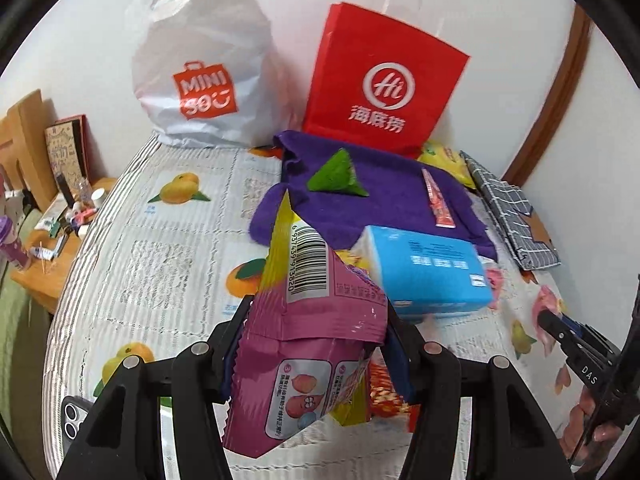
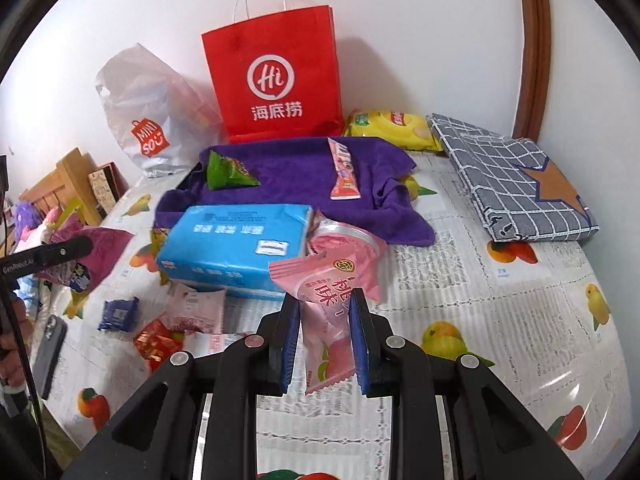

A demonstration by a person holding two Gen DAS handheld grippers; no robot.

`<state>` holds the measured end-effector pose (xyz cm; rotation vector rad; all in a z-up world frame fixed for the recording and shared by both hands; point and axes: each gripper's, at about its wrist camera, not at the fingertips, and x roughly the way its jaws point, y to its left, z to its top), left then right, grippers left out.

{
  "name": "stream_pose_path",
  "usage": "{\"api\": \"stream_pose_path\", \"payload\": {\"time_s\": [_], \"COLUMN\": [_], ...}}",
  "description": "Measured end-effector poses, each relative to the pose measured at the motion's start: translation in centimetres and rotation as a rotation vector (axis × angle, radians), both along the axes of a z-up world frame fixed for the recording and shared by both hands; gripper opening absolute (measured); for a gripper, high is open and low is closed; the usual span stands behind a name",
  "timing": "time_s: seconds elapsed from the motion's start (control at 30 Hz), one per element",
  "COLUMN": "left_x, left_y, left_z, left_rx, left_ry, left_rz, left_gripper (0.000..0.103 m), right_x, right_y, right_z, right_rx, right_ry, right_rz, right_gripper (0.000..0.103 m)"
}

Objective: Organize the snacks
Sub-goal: 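Grasp the pink snack bag with the left tool while the right tool holds the candy, then carry the pink bag and pink candy over the purple towel with both tools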

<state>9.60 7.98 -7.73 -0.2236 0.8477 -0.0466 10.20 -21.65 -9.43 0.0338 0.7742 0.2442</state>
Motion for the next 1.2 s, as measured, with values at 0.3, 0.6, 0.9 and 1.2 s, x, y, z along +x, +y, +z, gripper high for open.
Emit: {"api": "stream_pose_path", "payload": {"time_s": [0.3,0.6,0.9,1.2], "left_x": [0.4,2.4,6.0,10.4], "left_y": [-3.2,-5.2,-5.8,-5.8], "left_z": [1.9,3.4,5.3,6.4], "left_rx": [0.019,0.021,0.047,0.064], "left_ry": [-0.031,-0.048,-0.058,-0.058], "left_rz": [-0.061,-0.103,-0.108,-0.092], "left_gripper": [0.056,0.056,0.056,0.056], "right_x": [0.0,1.7,6.0,10.6], "right_y": [0.9,1.8,2.2,2.6], "right_z": [2.5,4.7,6.7,7.7], "right_rx": [-0.034,-0.045,-0.007,-0.014], "right_ry": [-0.065,-0.104,-0.111,-0.107], "right_rz": [0.009,0.017,0.009,0.017], "right_gripper": [0.024,0.023,0.023,0.023]}}
